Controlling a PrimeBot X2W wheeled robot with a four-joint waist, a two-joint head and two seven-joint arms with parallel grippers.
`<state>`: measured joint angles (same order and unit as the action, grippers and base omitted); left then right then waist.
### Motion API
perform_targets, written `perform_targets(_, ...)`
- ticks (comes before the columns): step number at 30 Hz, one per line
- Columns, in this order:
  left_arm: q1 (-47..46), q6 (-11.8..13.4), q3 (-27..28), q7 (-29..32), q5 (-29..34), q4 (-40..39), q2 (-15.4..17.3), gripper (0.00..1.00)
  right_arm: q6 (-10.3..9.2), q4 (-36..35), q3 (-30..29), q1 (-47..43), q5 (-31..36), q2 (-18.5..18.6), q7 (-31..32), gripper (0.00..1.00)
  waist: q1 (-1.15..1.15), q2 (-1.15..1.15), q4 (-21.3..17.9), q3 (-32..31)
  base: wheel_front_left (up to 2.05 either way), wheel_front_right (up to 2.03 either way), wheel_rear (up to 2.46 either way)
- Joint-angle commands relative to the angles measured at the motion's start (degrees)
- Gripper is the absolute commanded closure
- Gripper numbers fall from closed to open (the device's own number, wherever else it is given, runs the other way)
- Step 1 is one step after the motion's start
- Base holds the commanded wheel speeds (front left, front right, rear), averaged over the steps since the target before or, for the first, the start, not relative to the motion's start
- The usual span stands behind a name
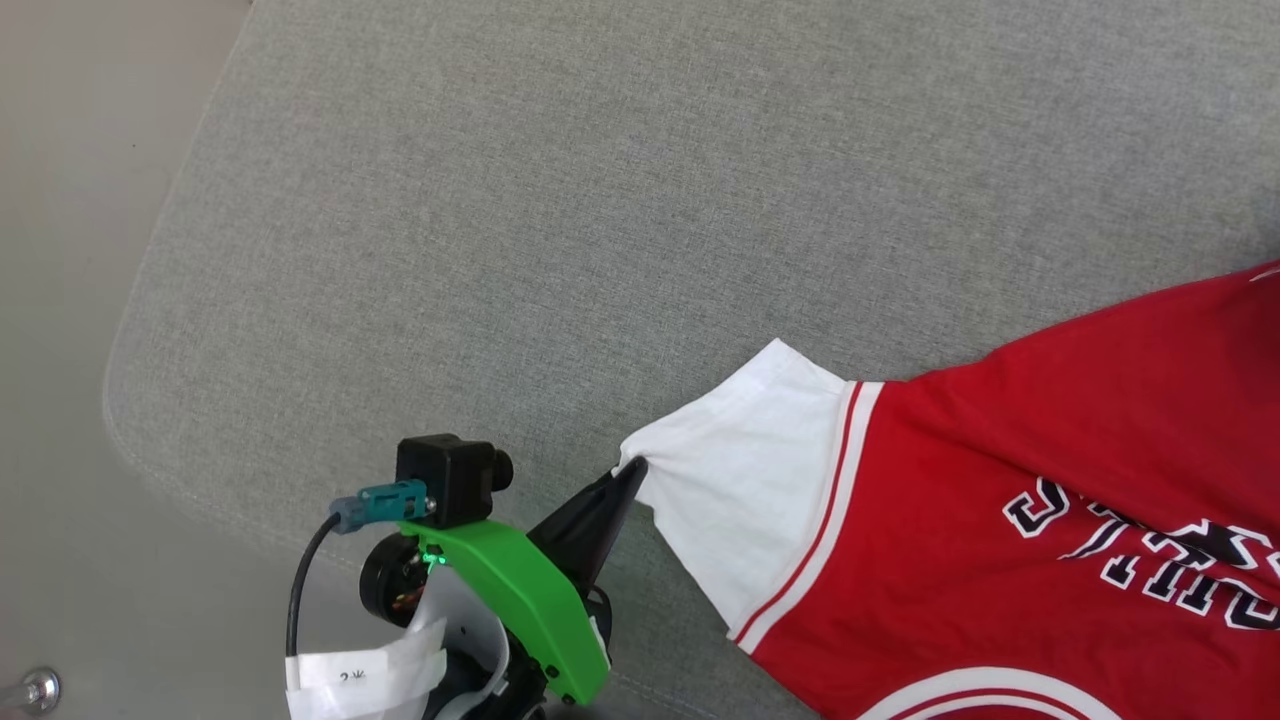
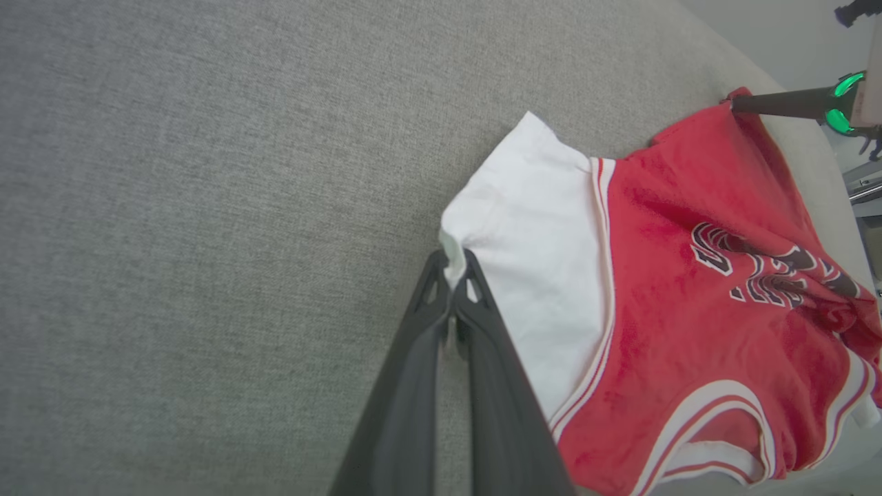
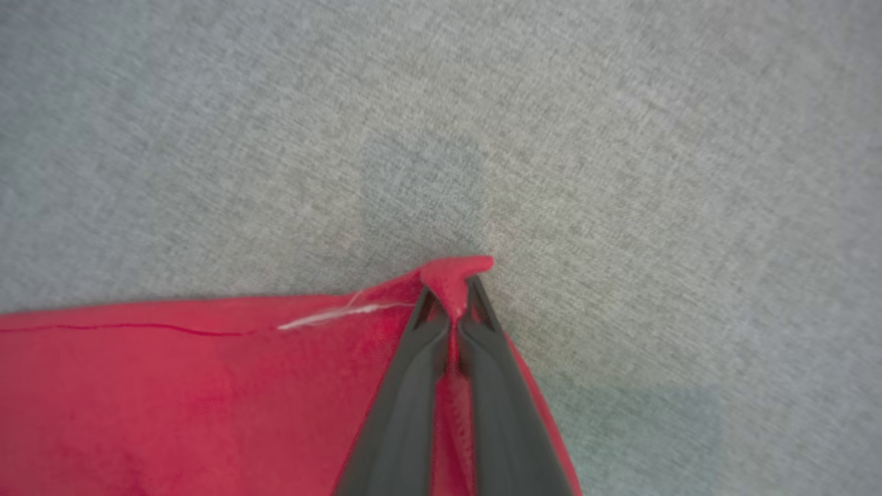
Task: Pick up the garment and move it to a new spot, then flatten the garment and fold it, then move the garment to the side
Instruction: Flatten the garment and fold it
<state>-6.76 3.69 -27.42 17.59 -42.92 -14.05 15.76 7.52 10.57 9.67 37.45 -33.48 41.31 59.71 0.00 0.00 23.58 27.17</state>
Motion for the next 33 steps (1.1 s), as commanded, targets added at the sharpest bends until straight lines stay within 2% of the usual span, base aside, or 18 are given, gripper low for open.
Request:
perform_targets(1, -1.32, -0.27, 0.43, -0.67, -0.18, -0.06, -0.03, 1.00, -0.03, 1.52, 1.01, -1.73, -0.37, -1.07, -1.25, 1.00, 0.00, 0.00, -0.64, -1.21, 0.00, 0.00, 0.00)
perform_targets(11, -1.29, 0.98, 1.92, -1.18, 0.89, -1.91, 1.53, 1.00, -0.03, 3.75, 2.72, -0.94, -2.39, -3.27, -13.23, 1.00, 0.00, 0.00, -5.11, -8.20, 0.00, 0.00, 0.00)
perform_targets(19, -2.70, 2.54, 4.15, -1.70, 2.36, -4.99, 3.00, 1.00, -0.03, 2.54, 4.57, -1.44, -4.40, -2.90, -21.81, 1.00, 0.00, 0.00, -9.96, -13.07, 0.00, 0.00, 0.00)
perform_targets(27, -7.34, 3.58, 6.46, -1.71, 3.83, -6.98, 3.84, 1.00, -0.03, -0.08, 3.28, -3.66, -6.09, -1.66, -27.62, 1.00, 0.00, 0.00, -14.09, -17.73, 0.00, 0.00, 0.00)
perform_targets(33, -11.76, 4.03, 8.32, -2.07, 4.46, -6.43, 3.99, 1.00, -0.03, -3.17, 1.57, -5.13, -6.50, -1.76, -29.53, 1.00, 0.00, 0.00, -16.95, -20.73, 0.00, 0.00, 0.00)
